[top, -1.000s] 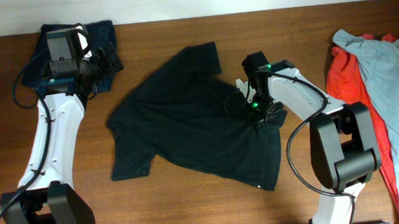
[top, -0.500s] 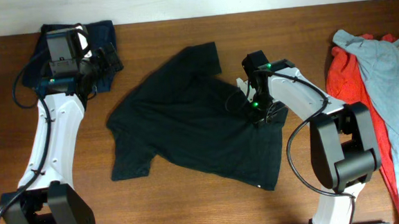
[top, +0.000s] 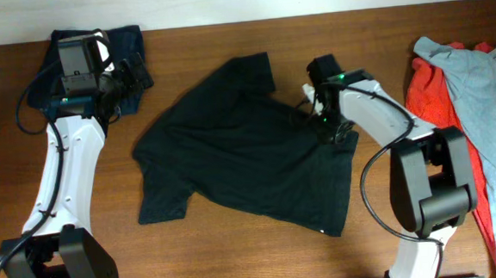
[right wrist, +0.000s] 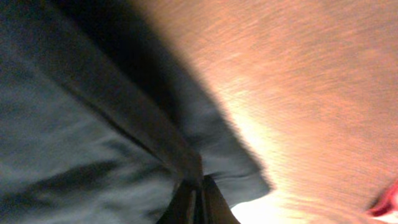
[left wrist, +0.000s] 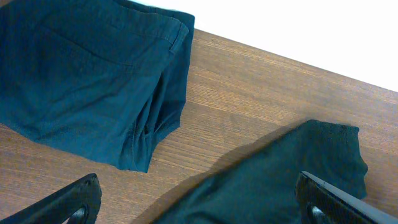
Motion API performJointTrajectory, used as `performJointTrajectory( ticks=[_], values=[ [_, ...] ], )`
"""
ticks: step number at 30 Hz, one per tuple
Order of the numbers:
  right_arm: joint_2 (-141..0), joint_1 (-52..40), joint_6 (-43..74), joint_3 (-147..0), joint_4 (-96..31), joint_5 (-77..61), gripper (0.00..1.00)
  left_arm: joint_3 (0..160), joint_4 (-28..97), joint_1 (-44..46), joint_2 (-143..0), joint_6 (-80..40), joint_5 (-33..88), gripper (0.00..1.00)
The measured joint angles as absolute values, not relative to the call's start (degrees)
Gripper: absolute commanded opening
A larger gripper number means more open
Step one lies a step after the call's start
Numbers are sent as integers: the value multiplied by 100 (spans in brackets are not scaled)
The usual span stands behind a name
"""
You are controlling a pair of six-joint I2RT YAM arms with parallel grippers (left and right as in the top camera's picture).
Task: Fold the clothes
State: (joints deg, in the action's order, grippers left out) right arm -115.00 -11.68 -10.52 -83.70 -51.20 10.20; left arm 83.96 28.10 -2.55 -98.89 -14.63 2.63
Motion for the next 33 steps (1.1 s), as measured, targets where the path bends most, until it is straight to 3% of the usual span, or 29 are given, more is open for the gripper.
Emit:
performJointTrajectory(
  ticks=[13,17,20,33],
  values=[
    [-11500,-285,-1055,-8600,-3343,1138,16,8396,2810,-255,-9889,-1463,263,99],
    [-11577,-274,-1055,-8604,-2716,1149,15,8396,2810,-255,-9889,-1463,263,99],
    [-11778,-266,-1061,-8608,-2432,1153,4,8396,2810,-255,-9889,-1463,266,99],
    [-11841,-242,-486,-9039,-4582,5,4,8396,2810,-255,-9889,-1463,263,99]
  ],
)
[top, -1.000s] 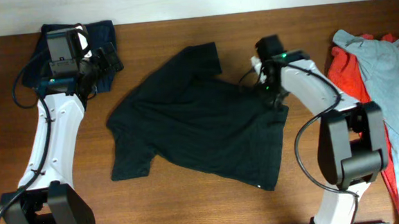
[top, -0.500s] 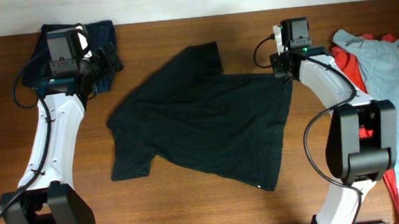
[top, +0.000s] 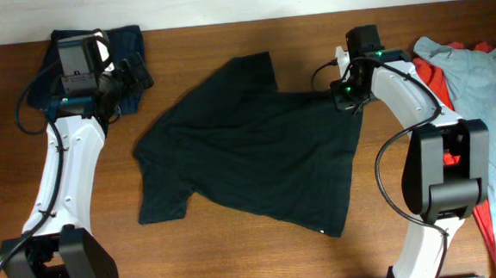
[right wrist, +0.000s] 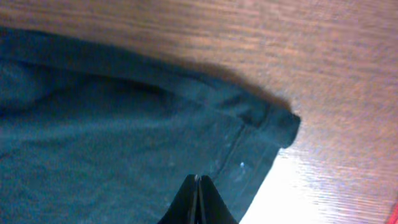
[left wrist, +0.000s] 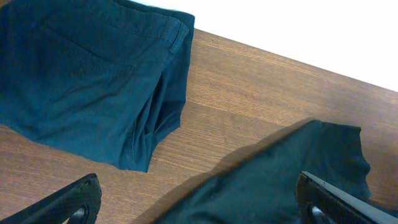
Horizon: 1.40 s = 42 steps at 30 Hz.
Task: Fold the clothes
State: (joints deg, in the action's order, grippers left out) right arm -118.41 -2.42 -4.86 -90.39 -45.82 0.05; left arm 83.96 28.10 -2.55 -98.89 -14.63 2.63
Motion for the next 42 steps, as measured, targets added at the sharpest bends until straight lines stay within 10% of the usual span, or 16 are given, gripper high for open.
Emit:
performJointTrajectory(
  ticks=[34,35,39,42],
  values=[
    [-11946,969,-338,-8980,-4869,-19,9,8396,2810,-255,-9889,-1463,263,99],
    [-11946,945,-272,-9325,-5083,-167,13,8396,2810,-255,-9889,-1463,266,99],
    [-11944,939,148,-10339,-5470,-421,99,8396,2810,-255,-9889,-1463,266,99],
    [-11944,963,224,-10519,-5522,-462,99,8394,2768,-255,-9889,-1463,270,99]
  ],
)
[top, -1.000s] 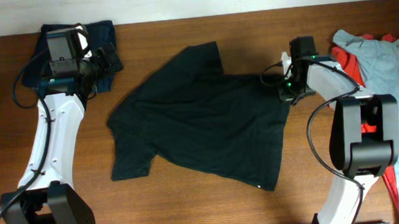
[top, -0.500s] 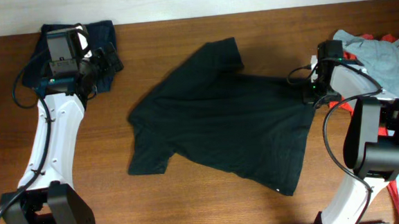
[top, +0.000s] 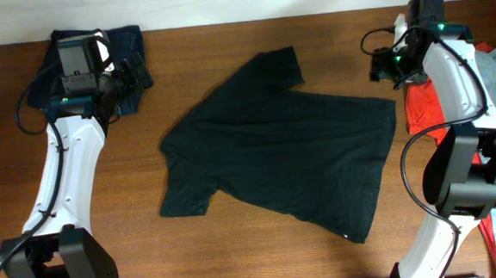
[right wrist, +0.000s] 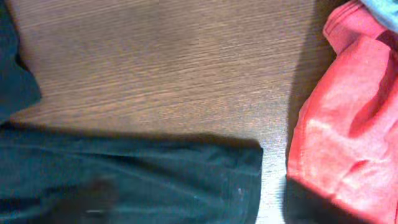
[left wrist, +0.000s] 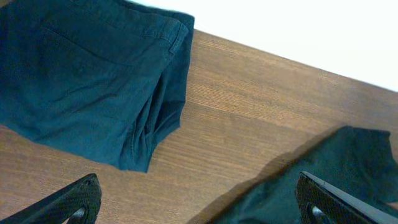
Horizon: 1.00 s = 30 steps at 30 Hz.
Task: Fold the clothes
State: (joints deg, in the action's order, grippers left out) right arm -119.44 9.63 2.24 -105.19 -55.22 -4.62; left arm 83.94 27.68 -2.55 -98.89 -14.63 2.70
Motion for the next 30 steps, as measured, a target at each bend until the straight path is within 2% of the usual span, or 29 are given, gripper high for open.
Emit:
performJointTrajectory(
  ticks=[2,4,6,10,14,18,22,24,27,30],
  values=[
    [-11944,974,272,-10521,-5557,-467,99,8392,2571,-255,-9889,-1463,357,99],
    [-11946,978,287,-10521,-5559,-467,99,8390,2274,-255,-9889,-1461,714,80],
    [-11946,978,298,-10521,-5566,-467,99,8381,1876,-239,-9891,-1365,1253,69],
    [-11946,978,298,-10521,-5575,-467,99,8388,1393,239,-9896,-1142,1977,65],
    [-11946,978,301,-10521,-5575,-467,99,8949,2344,871,-10055,-950,2038,65],
    [-11946,978,303,-10521,-5572,-475,99,11419,4263,1376,-10877,-440,1643,64],
    [-11946,978,303,-10521,-5572,-489,99,13450,4766,1704,-11841,-113,1413,64],
    [-11946,978,303,-10521,-5575,-491,99,13780,4683,1752,-12234,-58,1382,64],
    [-11946,978,303,-10521,-5570,-491,99,13889,4414,1750,-12947,8,1319,47],
    [-11946,978,301,-10521,-5575,-491,99,13874,4180,1745,-13920,49,1273,45]
  ],
)
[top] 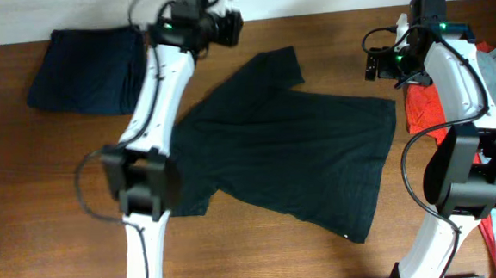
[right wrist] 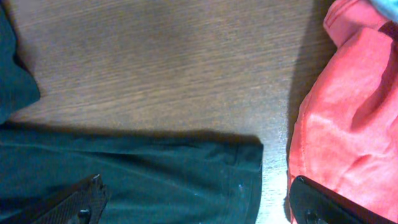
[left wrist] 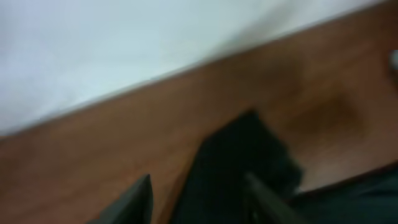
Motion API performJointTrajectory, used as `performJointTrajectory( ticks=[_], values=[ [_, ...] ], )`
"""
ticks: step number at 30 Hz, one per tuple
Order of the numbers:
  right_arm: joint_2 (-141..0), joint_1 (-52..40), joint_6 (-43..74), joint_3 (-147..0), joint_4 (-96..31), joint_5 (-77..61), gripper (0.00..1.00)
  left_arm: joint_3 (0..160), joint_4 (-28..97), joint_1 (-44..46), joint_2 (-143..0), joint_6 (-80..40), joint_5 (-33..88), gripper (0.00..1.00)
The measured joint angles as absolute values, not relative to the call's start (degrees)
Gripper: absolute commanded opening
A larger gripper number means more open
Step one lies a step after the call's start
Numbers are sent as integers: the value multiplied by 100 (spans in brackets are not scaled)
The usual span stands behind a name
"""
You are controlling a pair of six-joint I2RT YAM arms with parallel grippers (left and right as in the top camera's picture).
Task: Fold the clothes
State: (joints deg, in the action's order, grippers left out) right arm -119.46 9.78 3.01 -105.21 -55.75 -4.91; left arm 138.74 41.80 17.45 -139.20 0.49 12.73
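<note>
A dark T-shirt (top: 292,153) lies spread flat in the middle of the table. Its upper sleeve (top: 280,65) points to the back. My left gripper (top: 227,28) hovers open at the back edge, just left of that sleeve; the blurred left wrist view shows the sleeve (left wrist: 242,155) between and beyond its fingers (left wrist: 134,199). My right gripper (right wrist: 202,208) is open above the shirt's back right corner (right wrist: 186,180), with nothing held. In the overhead view the right gripper (top: 380,66) hangs a little behind that corner (top: 386,109).
Folded dark blue trousers (top: 84,67) lie at the back left. A pile of red cloth (top: 427,102) and grey cloth (top: 485,64) fills the right edge, the red cloth (right wrist: 348,124) close beside the shirt corner. A white wall (left wrist: 124,50) runs behind the table.
My left arm has gone from over the folded trousers at the far left to the back middle, beside the shirt's upper sleeve. The shirt and right arm are in the same place.
My right gripper was shut on the shirt's right edge near the table's middle. Then it held that edge farther right and back. A second ago the shirt lay spread farther right, let go. The left gripper stayed open over the trousers until now.
</note>
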Motion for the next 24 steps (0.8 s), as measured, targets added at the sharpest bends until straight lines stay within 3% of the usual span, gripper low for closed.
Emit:
performJointTrajectory(
  ticks=[9,11,24],
  values=[
    [-11946,978,303,-10521,-5575,-491,99,13821,4049,1769,-14781,78,1258,7],
    [-11946,978,303,-10521,-5575,-491,99,13823,4049,1798,-14781,91,1253,2],
    [-11946,978,301,-10521,-5572,-491,99,13823,4139,2401,-15111,327,637,1]
  ],
)
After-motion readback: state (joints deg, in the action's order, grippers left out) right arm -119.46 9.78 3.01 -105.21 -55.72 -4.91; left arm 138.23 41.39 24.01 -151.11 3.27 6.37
